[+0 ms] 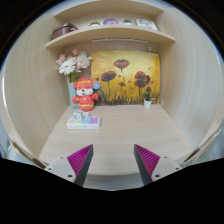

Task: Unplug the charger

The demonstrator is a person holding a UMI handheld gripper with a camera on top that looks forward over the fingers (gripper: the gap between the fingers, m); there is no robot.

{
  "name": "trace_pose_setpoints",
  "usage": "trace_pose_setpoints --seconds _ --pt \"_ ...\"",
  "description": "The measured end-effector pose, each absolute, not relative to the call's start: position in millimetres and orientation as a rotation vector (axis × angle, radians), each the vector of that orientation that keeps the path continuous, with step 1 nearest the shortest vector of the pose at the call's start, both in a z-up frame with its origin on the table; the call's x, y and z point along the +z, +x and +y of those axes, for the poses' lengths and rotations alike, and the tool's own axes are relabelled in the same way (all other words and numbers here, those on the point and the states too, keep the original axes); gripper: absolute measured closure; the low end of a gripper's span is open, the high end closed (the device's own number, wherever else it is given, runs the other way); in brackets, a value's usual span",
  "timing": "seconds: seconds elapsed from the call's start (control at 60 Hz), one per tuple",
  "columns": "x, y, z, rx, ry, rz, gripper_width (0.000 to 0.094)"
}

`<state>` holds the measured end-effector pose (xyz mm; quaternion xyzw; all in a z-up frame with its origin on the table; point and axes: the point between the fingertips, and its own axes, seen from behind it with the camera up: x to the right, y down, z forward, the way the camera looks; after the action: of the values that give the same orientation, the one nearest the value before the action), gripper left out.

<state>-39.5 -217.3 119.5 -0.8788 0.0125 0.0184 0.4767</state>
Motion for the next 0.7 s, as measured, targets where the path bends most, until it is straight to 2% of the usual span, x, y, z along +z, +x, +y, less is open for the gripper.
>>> trace_pose_setpoints --seconds 0.233,0.483,0.55,0.633,0.667,0.7 --pt "85.9 -161.9 -103.8 0.118 -2.103 -0.066 0.0112" --pt "61.5 -216.2 13.7 0.043 -2.069 -0.038 0.0119" --pt "49.5 -218.4 33.5 0.025 -2.076 -0.013 0.019" --pt "29.5 -217.3 43.6 0.023 -2.107 0.009 0.0454" --pt "31.1 -219.5 47.6 0.021 -2.084 -0.001 0.0492" --pt "28.8 -224.5 49.1 0.027 -2.076 -0.028 0.0577"
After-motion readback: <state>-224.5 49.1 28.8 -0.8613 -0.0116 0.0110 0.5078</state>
